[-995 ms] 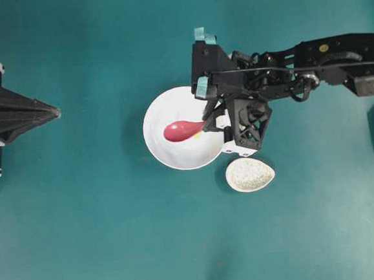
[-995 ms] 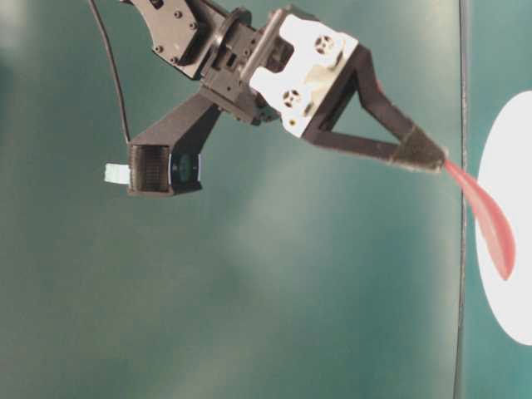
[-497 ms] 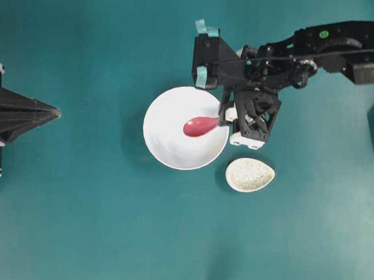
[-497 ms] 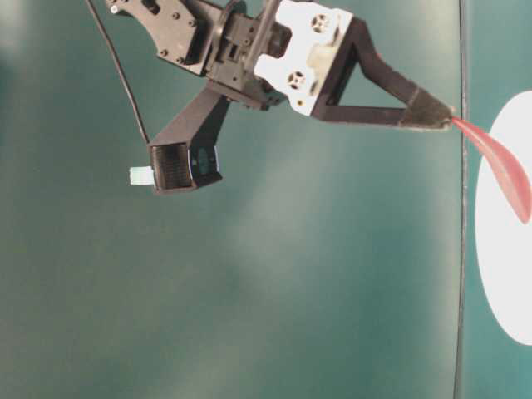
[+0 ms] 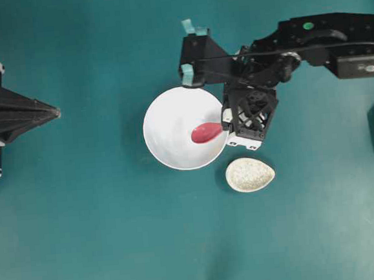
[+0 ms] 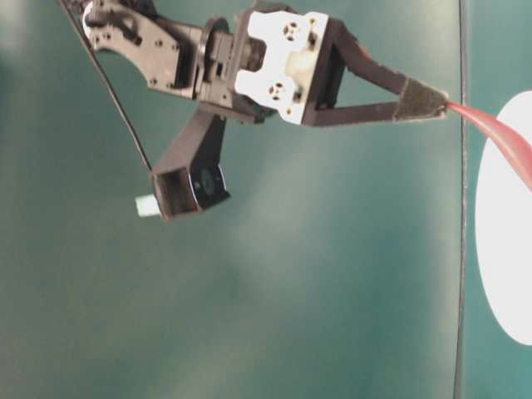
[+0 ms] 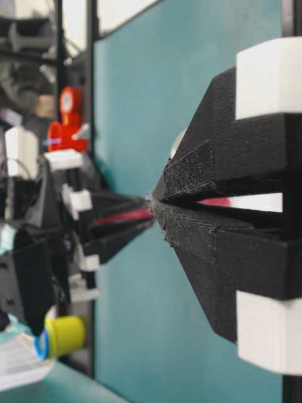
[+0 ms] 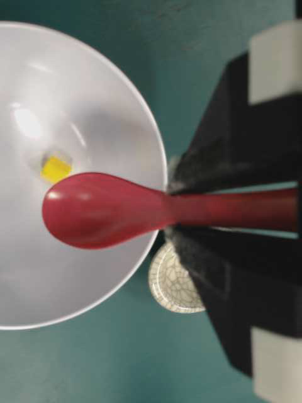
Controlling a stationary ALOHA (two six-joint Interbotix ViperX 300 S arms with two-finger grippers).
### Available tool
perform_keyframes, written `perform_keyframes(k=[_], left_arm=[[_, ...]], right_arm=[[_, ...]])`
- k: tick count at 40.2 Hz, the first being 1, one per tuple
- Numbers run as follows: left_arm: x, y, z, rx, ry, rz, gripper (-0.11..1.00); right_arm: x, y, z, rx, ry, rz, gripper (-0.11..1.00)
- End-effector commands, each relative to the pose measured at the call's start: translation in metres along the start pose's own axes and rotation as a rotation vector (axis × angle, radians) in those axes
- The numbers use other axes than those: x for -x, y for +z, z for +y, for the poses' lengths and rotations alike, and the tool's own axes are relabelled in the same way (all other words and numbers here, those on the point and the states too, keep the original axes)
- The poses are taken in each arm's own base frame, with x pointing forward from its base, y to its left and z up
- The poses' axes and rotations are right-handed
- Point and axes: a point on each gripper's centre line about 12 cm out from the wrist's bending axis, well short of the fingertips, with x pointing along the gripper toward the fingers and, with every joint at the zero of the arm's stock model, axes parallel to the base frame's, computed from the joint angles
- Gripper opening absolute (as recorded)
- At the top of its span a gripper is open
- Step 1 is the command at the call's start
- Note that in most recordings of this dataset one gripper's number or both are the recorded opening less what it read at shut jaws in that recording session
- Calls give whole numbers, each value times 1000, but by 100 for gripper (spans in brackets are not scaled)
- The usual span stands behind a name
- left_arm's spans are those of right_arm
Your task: Scoop the yellow hexagonal prism block from the bowl with a spoon using the right arm.
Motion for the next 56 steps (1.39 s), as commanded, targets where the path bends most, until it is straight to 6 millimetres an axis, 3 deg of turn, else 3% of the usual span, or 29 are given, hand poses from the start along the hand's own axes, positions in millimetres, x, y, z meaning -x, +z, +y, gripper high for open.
perform_keyframes(k=[1, 16, 44, 56], left_arm=[[-3, 7, 0, -3, 1, -20, 0], [-3, 7, 0, -3, -1, -15, 0], [-3, 7, 0, -3, -1, -17, 0], [-3, 7, 0, -3, 1, -17, 0]], right_arm=[[12, 10, 2, -8, -1, -10, 24], [15, 18, -4, -58, -59, 91, 24], [-12, 19, -9, -70, -66, 171, 24], [-20, 30, -11, -62, -65, 146, 24]])
